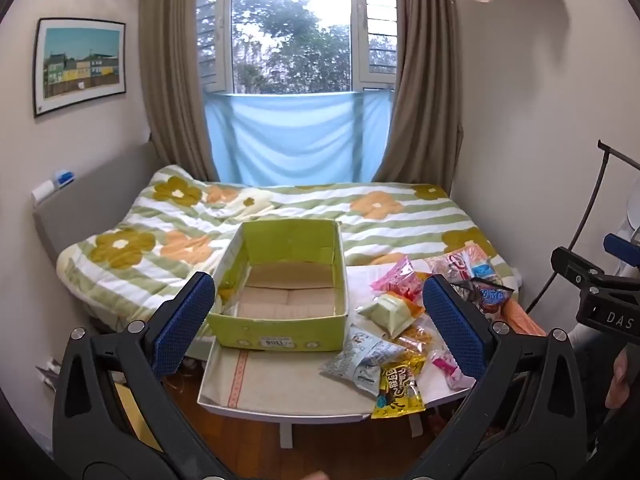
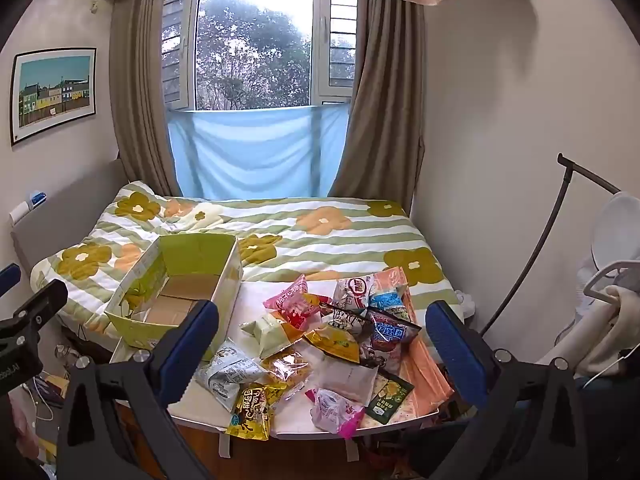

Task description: Organize snacks

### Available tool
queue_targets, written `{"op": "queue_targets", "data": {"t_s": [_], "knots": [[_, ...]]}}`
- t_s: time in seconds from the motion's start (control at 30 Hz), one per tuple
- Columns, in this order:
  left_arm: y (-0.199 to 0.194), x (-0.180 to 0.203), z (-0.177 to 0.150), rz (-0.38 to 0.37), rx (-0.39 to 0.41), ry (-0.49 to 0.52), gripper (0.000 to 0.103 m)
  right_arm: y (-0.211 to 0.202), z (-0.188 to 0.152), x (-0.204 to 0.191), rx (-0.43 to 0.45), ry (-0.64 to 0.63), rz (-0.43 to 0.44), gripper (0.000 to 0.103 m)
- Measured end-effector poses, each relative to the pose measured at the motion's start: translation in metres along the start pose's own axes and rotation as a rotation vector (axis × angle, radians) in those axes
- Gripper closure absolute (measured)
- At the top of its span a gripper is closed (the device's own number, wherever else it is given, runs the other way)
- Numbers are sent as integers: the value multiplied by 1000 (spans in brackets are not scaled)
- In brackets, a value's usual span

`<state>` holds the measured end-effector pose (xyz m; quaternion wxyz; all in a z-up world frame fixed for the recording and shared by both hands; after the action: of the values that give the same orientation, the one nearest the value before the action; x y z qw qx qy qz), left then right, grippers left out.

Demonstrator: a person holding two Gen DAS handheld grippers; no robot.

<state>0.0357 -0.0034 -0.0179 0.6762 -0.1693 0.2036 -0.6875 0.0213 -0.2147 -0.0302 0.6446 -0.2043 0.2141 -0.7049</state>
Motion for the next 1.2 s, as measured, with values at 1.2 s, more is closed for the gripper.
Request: {"op": "queue_targets", "data": {"t_s": [1.2], "knots": [[11, 1, -1, -2, -46, -6, 0, 8, 0, 3, -14, 11, 9, 0]]}}
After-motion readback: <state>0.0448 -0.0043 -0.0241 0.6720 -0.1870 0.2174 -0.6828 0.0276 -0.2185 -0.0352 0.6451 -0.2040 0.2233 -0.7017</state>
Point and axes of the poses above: each gripper's, at about its wrist camera, not at the fingertips, and y roughly the way its jaws point, x to its right, z to its top, the point moved 4 cm from there along y, roughly the way its jaws point, and after that the axes turned 4 degrees about -x, right-handed, at the moved point
